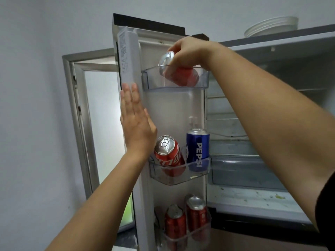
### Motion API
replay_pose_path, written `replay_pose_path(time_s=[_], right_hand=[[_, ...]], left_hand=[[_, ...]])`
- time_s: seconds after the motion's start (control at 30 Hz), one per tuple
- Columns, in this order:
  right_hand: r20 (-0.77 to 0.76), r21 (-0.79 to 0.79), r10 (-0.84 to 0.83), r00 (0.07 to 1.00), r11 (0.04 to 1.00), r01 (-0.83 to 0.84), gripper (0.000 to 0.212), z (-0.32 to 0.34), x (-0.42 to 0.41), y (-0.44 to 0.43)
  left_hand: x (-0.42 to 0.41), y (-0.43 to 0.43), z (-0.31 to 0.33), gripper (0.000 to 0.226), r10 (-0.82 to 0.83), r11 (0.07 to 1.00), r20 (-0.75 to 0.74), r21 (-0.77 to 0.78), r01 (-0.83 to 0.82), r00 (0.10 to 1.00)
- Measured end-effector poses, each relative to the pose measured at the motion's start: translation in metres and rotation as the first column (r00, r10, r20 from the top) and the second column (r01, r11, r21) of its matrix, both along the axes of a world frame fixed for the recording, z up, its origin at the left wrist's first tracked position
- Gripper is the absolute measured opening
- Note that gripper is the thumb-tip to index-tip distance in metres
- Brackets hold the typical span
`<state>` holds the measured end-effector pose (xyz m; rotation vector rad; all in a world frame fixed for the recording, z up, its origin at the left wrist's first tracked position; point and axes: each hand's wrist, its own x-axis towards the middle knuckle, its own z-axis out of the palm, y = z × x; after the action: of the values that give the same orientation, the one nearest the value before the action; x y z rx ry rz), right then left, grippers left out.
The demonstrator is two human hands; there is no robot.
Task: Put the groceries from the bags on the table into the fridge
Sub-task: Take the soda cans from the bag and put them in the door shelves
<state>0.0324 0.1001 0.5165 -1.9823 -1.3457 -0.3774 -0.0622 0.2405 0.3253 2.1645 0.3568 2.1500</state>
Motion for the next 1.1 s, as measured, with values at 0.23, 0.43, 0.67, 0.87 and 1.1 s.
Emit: replay_pose_path(time_s=[0.23, 0.43, 0.67, 0.87, 1.1], right_hand=[[-0.106, -0.201, 0.085, 0.991, 0.974, -0.105, 0.053, 0.008, 0.011, 0.009], [0.089, -0.122, -0.040, 0.995, 0.991, 0.050, 0.043, -0.005, 0.006, 0.017], [0.360, 0.425, -0.224, 0.906, 0.904, 0.055, 0.052, -0.081, 0.009, 0.003], [0.251, 0.434, -0.202, 0.947, 0.898, 0.077, 0.064, -0.163, 0.007, -0.020], [0.284, 0.231, -0.196, 0.939, 0.964, 0.131, 0.066, -0.265, 0.005, -0.021]], left_hand=[[0.001, 0.001, 0.000, 0.068, -0.016, 1.000, 0.005, 0.019, 0.016, 1.000], [0.001, 0.004, 0.000, 0.067, -0.042, 0.999, 0.017, 0.026, 0.042, 0.999], [0.001, 0.001, -0.001, 0.067, -0.068, 0.998, 0.016, 0.003, 0.068, 0.998], [-0.006, -0.004, -0.001, 0.063, -0.117, 0.993, 0.003, -0.015, 0.117, 0.993], [-0.030, -0.014, -0.036, 0.059, -0.138, 0.990, -0.155, -0.057, 0.131, 0.978]])
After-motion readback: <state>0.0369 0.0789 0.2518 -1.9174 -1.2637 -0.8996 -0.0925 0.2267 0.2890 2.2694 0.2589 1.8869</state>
